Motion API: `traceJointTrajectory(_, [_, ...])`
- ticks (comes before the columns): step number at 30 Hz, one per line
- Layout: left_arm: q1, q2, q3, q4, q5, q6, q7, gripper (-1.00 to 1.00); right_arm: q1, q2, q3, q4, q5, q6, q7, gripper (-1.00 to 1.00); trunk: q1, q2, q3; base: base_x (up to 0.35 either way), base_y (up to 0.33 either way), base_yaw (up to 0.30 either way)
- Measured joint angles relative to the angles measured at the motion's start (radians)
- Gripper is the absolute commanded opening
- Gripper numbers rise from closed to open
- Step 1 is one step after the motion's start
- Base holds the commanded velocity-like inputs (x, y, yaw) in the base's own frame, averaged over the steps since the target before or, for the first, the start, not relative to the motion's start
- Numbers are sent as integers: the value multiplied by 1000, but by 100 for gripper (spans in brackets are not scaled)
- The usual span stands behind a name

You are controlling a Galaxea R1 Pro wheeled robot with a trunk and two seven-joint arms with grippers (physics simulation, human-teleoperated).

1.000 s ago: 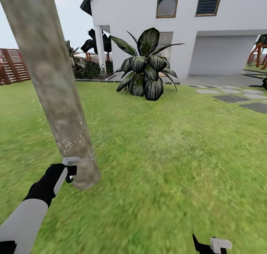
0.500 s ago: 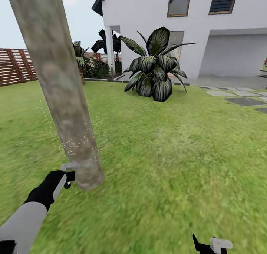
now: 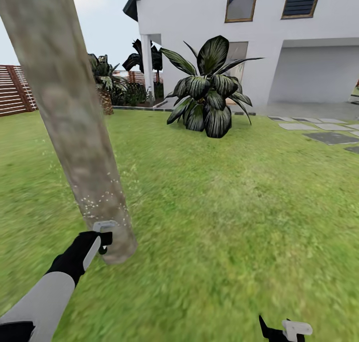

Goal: In the garden, pick up the pesticide atomizer on the floor and spray pesticide onto both trees until each tree trunk is fully covered.

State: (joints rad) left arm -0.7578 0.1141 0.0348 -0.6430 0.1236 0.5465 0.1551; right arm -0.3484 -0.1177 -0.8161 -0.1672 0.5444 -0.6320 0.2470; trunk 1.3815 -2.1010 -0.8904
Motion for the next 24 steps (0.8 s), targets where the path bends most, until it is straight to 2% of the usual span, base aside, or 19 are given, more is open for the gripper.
traceJointTrajectory(6, [0,1,4,0,2,-1,1,-100,0,0,0,0,0,0,0,100,0,0,0,172,-231,1])
traceJointTrajectory(10, [0,-4,4,0,2,-1,1,-100,0,1,0,0,0,0,0,100,0,0,0,95,-135,204])
traceJointTrajectory(18, [2,7,7,3,1,-3,0,-100,0,3,0,0,0,0,0,100,0,0,0,-284,18,268])
traceJointTrajectory(24, [2,0,0,1,4,-3,1,-100,0,1,0,0,0,0,0,100,0,0,0,-44,10,39])
